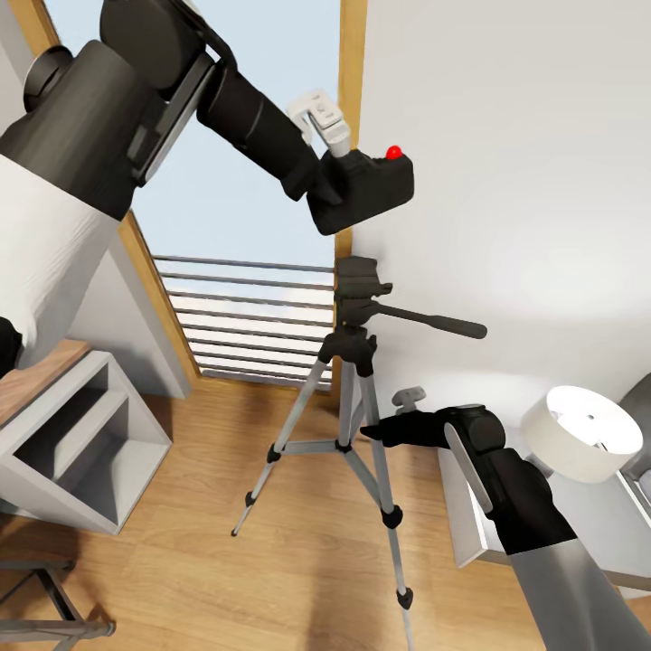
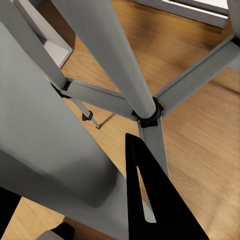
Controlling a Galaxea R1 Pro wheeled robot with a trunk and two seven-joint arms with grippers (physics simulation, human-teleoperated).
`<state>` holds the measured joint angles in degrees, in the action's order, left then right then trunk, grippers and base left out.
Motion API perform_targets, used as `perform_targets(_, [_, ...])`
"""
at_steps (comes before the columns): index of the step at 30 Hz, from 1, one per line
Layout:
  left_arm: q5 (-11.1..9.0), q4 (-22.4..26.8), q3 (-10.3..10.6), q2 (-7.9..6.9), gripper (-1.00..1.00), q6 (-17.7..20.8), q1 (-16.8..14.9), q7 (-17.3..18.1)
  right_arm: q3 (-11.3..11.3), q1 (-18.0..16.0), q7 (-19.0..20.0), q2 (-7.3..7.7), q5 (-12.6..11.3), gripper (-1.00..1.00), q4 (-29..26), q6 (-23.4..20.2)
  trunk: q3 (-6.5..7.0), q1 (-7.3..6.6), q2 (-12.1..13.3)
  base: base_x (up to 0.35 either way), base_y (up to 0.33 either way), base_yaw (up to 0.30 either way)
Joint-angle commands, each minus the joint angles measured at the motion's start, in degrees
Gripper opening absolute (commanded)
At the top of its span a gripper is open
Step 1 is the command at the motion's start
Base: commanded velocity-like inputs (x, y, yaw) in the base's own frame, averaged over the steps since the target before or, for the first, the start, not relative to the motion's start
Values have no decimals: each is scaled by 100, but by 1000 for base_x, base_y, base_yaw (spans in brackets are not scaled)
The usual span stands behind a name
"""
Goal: Attach the digital camera to the camera tripod in the bedroom.
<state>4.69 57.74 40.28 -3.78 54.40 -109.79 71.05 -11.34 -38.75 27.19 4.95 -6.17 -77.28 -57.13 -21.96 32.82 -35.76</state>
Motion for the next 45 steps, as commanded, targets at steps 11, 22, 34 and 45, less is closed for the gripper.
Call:
perform_targets(11, [-37, -83, -3, -26, -100, 48, -8, 469, -9, -1, -26, 6, 17, -100, 195, -32, -9, 2, -6, 0, 0, 0])
perform_targets(22, [-42, -416, 128, -175, -100, 89, -8, 603, -9, -2, -25, 6, 19, -100, 195, -28, -9, 2, -6, 0, 0, 0])
perform_targets(34, [-387, -1514, 145, -238, -100, 505, -22, 979, -9, -1, -36, 6, 27, -100, 195, -23, -9, 2, -6, 0, 0, 0])
perform_targets(45, [-457, -1896, 133, -170, -100, 510, -849, 999, -9, -1, -47, 6, 28, -100, 195, -17, -9, 2, -6, 0, 0, 0])
